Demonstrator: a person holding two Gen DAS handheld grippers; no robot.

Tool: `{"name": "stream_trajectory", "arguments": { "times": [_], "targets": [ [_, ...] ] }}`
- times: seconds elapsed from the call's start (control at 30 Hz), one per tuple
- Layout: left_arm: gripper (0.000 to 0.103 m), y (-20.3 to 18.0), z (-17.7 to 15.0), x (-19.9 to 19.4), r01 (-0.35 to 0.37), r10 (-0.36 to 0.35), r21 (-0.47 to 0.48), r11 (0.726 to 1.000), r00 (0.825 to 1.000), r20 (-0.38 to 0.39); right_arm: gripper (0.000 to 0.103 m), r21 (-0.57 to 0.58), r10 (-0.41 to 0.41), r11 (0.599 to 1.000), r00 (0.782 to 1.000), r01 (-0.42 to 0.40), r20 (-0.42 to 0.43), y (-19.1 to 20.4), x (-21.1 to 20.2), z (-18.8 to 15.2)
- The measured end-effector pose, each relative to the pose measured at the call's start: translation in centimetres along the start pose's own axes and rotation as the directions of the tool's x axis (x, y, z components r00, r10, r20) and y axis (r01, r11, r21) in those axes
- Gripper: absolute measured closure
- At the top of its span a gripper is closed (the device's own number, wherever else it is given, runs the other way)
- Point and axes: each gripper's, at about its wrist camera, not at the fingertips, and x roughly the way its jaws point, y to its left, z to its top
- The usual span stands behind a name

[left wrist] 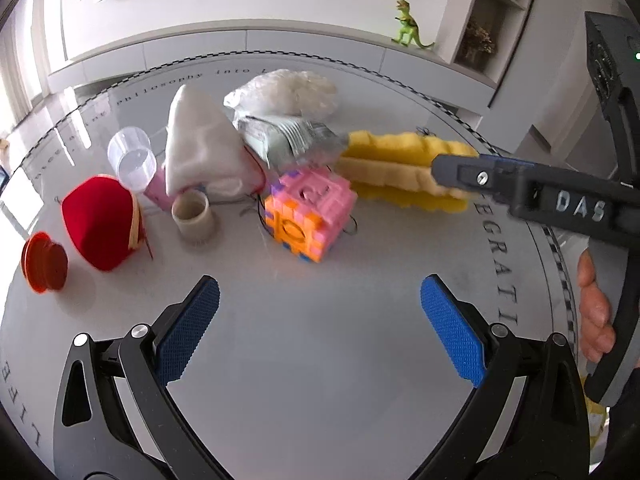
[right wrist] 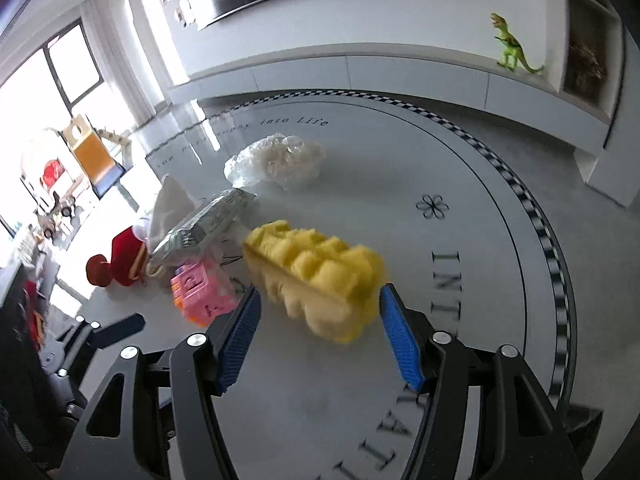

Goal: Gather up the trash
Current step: 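Grasp the yellow sponge with the right tool while the left tool grasps the pink cube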

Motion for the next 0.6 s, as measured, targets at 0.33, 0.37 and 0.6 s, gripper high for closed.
{"name": "stream_trajectory", "arguments": {
  "times": [0.33,0.37,0.6],
  "targets": [
    [0.006,-0.4,2.1,2.0,-0.010,0.010,-0.001,1.000,0.999,0.035,0.025,-0.010,0.010,1.000,0.999,-0.010,-0.036,-1.3,2.5,1.5],
    [0.006,-0.4,2.2,2.2,-0.013,0.013,-0.005,1.000,0.999,0.035,0.036,0.014,0.038,0.999,0.998,-0.037,-0.046,-1.7,2.5,1.4],
    [0.011,0.0,3.4,3.9,0.001,0.000,-0.041,0.999,1.000,0.011,0.055,0.031,0.045,0.999,0.999,-0.045,-0.008,-2.0,1.0,0.1]
  ]
}}
